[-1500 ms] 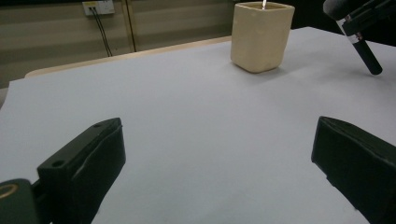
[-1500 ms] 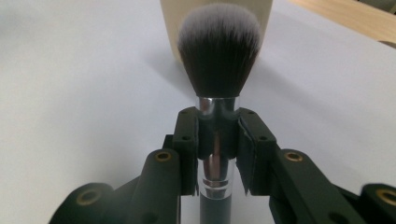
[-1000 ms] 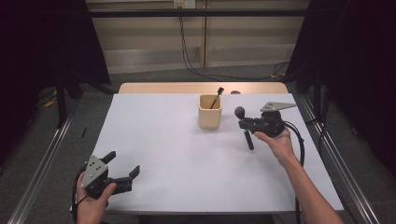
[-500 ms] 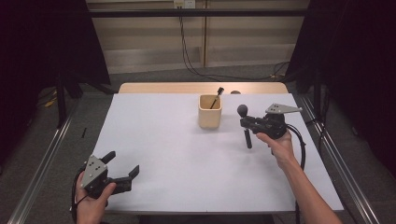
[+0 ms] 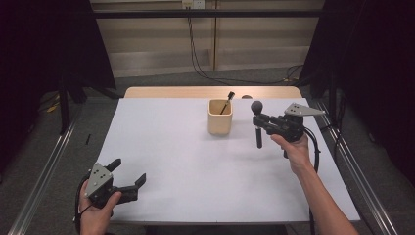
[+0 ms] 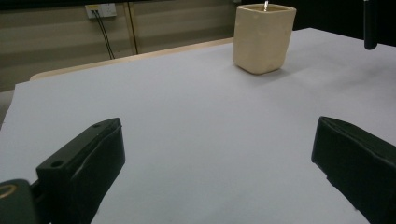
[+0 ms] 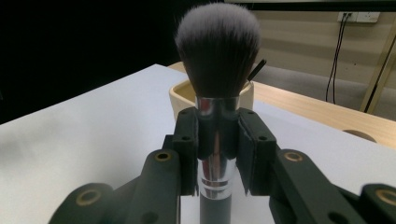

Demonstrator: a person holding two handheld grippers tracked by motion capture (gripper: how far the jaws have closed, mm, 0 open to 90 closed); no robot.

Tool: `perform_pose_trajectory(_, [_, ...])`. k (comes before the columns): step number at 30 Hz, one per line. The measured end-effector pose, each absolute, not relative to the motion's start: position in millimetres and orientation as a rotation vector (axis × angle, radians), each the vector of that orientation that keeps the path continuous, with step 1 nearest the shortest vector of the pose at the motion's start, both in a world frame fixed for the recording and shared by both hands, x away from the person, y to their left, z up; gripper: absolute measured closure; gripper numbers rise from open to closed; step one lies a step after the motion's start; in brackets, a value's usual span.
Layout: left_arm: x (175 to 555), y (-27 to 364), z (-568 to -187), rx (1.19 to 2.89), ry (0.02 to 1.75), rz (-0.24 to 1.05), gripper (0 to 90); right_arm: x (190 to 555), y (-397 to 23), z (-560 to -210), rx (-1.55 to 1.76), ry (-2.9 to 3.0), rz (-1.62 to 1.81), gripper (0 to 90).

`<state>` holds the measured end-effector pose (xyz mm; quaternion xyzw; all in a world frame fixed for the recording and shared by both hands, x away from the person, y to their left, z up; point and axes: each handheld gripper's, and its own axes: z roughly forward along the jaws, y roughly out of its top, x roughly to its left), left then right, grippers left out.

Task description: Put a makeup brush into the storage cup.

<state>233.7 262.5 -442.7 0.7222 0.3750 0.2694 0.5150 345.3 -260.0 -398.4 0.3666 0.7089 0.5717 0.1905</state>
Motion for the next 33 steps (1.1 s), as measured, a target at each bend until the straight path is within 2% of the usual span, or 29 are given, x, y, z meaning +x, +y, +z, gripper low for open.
perform_pose_trajectory(19, [235, 263, -443, 1.735, 0.91, 0.646, 2.6, 362, -250, -366, 0.975, 1.927, 1.67, 71.4])
perform_pose_trajectory(33, [234, 263, -443, 1.733, 0.907, 0.643, 2.5, 375, -226, -353, 0.935, 1.943, 1.676, 71.4])
